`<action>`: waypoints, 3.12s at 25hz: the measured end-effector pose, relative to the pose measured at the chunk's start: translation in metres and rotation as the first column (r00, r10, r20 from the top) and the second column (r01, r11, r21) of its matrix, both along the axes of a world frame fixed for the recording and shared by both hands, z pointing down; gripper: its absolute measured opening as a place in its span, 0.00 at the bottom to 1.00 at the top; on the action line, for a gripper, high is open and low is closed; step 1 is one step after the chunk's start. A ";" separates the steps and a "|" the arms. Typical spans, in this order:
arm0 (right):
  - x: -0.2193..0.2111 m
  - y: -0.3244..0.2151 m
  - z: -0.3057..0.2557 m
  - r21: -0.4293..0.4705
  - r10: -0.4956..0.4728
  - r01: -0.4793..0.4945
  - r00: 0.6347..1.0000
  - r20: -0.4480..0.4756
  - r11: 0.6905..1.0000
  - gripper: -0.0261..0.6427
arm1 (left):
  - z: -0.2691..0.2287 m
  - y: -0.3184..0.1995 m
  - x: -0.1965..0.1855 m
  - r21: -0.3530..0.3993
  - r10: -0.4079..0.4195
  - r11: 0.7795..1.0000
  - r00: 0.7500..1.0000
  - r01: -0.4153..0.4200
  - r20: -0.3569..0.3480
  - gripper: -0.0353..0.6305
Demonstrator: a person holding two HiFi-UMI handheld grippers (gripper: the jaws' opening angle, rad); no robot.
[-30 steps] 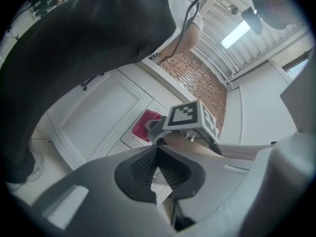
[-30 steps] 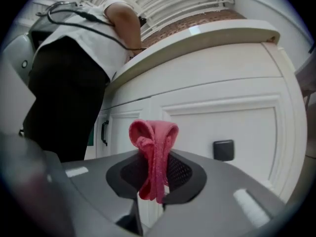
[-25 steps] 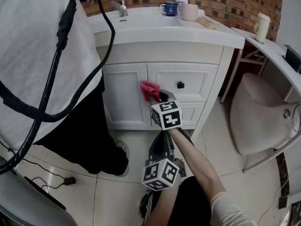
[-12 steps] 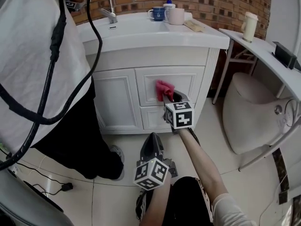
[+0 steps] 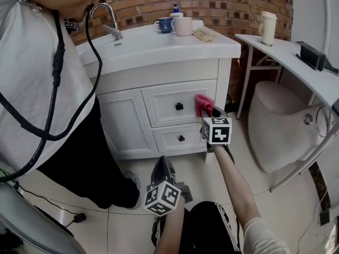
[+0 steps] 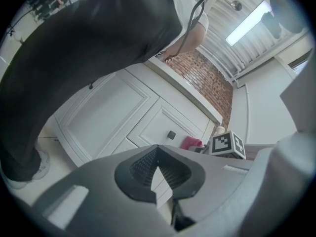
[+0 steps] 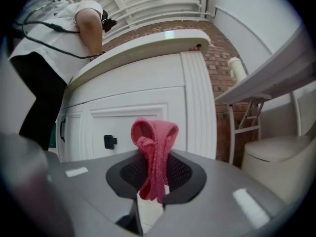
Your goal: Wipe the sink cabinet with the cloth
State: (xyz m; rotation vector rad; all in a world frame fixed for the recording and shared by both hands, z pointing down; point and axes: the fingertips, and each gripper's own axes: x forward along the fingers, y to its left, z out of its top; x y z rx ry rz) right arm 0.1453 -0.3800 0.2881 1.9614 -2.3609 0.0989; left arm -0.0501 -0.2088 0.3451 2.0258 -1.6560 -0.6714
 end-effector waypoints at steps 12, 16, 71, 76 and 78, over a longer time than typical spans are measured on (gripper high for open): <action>0.074 0.010 0.013 -0.020 0.123 -0.123 0.992 -0.032 0.992 0.14 | 0.001 -0.001 0.010 0.011 0.020 1.000 1.000 -0.021 0.023 0.08; 0.072 0.020 0.001 0.013 0.127 -0.129 0.987 0.099 0.992 0.14 | 0.000 -0.001 0.014 0.016 0.031 0.999 1.000 -0.031 0.004 0.08; -0.008 0.021 0.071 -0.031 -0.062 0.066 0.992 0.114 0.997 0.14 | -0.019 -0.012 0.048 0.074 0.140 0.985 0.977 -0.154 0.160 0.07; -0.103 0.023 0.087 -0.049 -0.218 0.222 0.973 0.072 0.974 0.14 | -0.048 -0.048 0.040 0.157 0.112 0.968 0.901 -0.193 0.418 0.08; -0.133 0.020 0.099 -0.069 -0.252 0.257 0.965 0.071 0.964 0.14 | -0.037 -0.062 0.025 0.140 0.090 0.974 0.874 -0.177 0.478 0.08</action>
